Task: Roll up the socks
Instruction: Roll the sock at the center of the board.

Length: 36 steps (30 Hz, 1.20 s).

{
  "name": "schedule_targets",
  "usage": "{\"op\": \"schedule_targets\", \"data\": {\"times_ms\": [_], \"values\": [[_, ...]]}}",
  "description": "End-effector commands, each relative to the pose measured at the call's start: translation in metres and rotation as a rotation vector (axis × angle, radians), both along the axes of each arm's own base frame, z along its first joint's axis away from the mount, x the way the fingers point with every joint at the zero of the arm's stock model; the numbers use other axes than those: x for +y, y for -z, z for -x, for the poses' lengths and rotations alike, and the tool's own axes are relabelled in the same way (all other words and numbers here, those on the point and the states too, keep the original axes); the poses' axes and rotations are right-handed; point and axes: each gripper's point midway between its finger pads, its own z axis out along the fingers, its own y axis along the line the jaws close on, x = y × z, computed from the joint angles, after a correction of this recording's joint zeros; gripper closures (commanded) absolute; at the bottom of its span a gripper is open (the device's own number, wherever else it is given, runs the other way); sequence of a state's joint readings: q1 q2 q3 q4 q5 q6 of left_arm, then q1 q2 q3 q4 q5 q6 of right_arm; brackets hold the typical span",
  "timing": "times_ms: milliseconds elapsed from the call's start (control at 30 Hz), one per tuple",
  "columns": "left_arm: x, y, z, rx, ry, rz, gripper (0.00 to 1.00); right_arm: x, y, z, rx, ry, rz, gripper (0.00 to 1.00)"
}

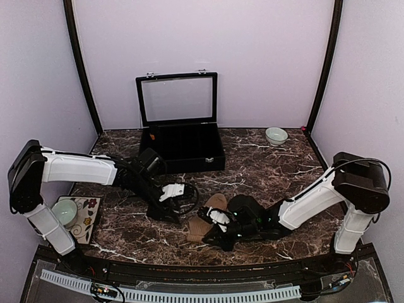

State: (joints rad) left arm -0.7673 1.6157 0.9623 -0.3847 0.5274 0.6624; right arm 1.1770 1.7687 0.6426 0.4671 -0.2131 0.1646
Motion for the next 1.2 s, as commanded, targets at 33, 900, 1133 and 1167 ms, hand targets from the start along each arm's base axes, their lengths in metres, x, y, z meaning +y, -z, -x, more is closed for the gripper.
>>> {"op": "schedule_targets", "data": {"times_ms": [33,900,1133,1167], "values": [[-0.009,-0.006,0.010,-0.111,0.108,0.004,0.49,-0.021,0.026,-0.006,0.309,0.109,0.079,1.00],[-0.041,0.059,0.019,-0.317,0.286,-0.150,0.68,-0.033,0.062,0.006,0.636,0.195,0.168,1.00],[-0.031,0.071,0.032,-0.244,0.318,-0.184,0.99,-0.034,0.056,-0.001,0.590,0.211,0.140,0.90],[-0.030,0.072,0.035,-0.228,0.323,-0.187,1.00,-0.031,0.050,-0.004,0.567,0.206,0.112,0.78]]}}
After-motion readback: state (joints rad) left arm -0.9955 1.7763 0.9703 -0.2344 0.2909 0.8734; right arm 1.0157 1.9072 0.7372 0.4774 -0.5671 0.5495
